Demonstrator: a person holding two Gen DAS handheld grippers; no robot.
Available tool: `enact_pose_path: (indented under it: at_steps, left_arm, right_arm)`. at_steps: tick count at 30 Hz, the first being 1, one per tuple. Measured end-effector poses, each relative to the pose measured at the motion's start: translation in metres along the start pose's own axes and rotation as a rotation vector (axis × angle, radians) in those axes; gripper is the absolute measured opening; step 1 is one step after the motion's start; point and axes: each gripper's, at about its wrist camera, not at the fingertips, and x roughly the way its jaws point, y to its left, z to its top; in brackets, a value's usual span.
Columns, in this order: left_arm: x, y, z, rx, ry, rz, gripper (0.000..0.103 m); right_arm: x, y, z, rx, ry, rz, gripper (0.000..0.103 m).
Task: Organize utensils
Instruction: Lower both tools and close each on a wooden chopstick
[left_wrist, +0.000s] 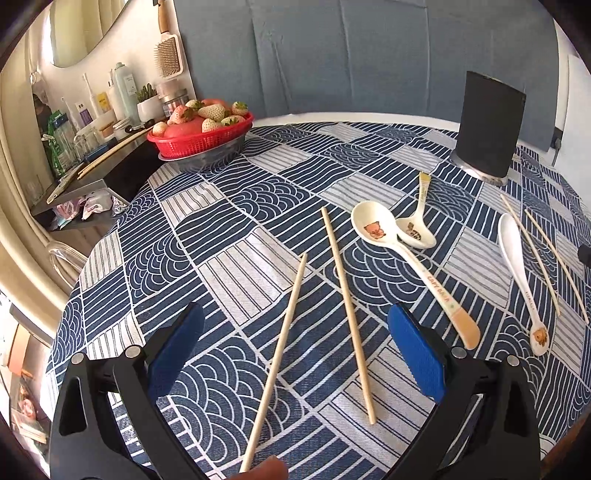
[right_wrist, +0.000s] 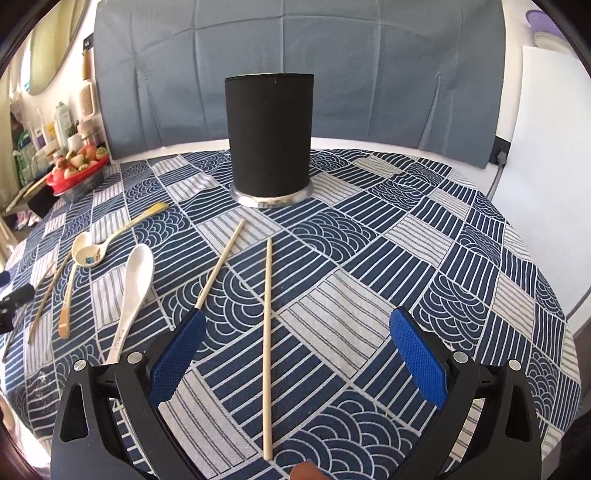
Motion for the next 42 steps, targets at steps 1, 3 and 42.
enact_pose_path:
  at_steps: [1,3,42]
  left_arm:
    - [0.003,0.003,0.001,0.004,0.018,0.000,0.097]
    - [0.008,0.008,0.004,0.010,0.051,-0.003,0.097]
    - [0.037,0.079,0.009,0.118,0.359,-0.200,0.026]
  right_arm:
    - [0.001,-0.002,0.002,0.009,0.008,0.016,0.095]
    - [0.006,-0.005,0.006,0.034,0.029,0.035,0.095]
    - [0.067,-0.016,0.027,-0.074,0.365,0.096,0.050]
